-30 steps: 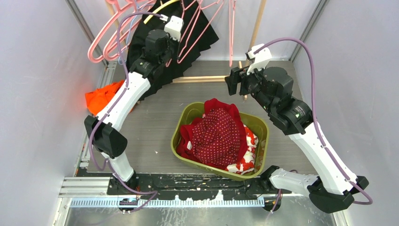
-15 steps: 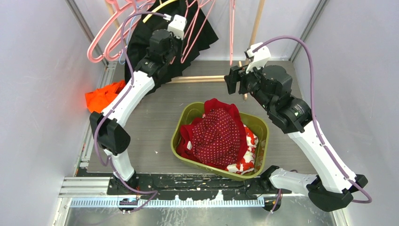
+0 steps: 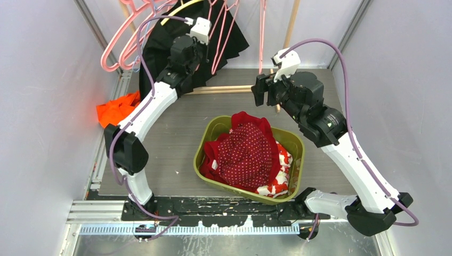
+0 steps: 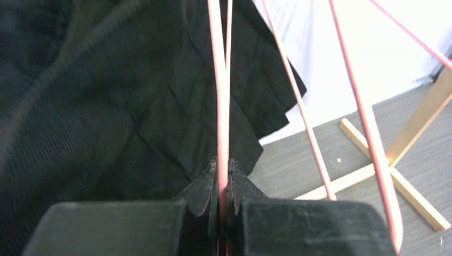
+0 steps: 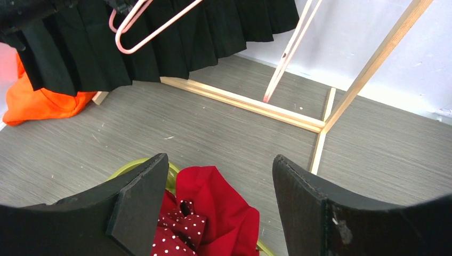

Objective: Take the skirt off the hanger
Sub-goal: Place the hanger at the clothesline.

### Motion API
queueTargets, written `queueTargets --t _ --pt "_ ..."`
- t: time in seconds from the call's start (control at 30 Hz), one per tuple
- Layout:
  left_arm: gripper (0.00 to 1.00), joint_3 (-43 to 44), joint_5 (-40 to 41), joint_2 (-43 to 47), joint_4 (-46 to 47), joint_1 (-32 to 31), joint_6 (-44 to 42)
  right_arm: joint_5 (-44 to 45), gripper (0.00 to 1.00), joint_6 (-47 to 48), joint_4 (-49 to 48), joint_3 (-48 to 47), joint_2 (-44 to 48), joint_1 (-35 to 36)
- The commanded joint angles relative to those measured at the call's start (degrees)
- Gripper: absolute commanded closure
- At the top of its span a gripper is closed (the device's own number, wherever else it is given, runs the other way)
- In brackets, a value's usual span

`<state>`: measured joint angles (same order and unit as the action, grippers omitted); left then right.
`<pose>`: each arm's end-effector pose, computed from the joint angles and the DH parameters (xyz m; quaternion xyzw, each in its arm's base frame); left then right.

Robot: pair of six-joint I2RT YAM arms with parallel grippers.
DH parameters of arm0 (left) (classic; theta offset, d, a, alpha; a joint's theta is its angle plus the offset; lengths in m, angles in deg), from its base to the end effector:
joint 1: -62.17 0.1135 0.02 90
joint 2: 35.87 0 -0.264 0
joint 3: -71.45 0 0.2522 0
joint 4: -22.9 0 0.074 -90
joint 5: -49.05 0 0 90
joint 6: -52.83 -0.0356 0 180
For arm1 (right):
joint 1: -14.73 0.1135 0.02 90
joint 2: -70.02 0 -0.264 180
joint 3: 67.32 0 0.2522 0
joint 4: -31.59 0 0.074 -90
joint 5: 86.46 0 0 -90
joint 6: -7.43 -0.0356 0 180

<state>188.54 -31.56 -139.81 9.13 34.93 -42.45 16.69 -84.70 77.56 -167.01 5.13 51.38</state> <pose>0.3924 -0.1955 0.4259 0.1431 0.6963 -0.0764 0.6992 0.1827 0.1258 0.4754 -0.1583 0.7545 0.1260 0.6243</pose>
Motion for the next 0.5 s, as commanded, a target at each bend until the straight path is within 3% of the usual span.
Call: queueTargets --t 0.0,0.47 --pt "1.00 7.16 -0.24 -0.79 2.64 0.75 1.13 -0.23 0.24 -0.28 -2.23 -2.49 -0.02 0.05" --pt "1.00 14.79 -9.28 -6.63 -12.05 2.22 3.93 -0.42 0.24 -0.67 -2.80 -1.99 -0.30 -0.30"
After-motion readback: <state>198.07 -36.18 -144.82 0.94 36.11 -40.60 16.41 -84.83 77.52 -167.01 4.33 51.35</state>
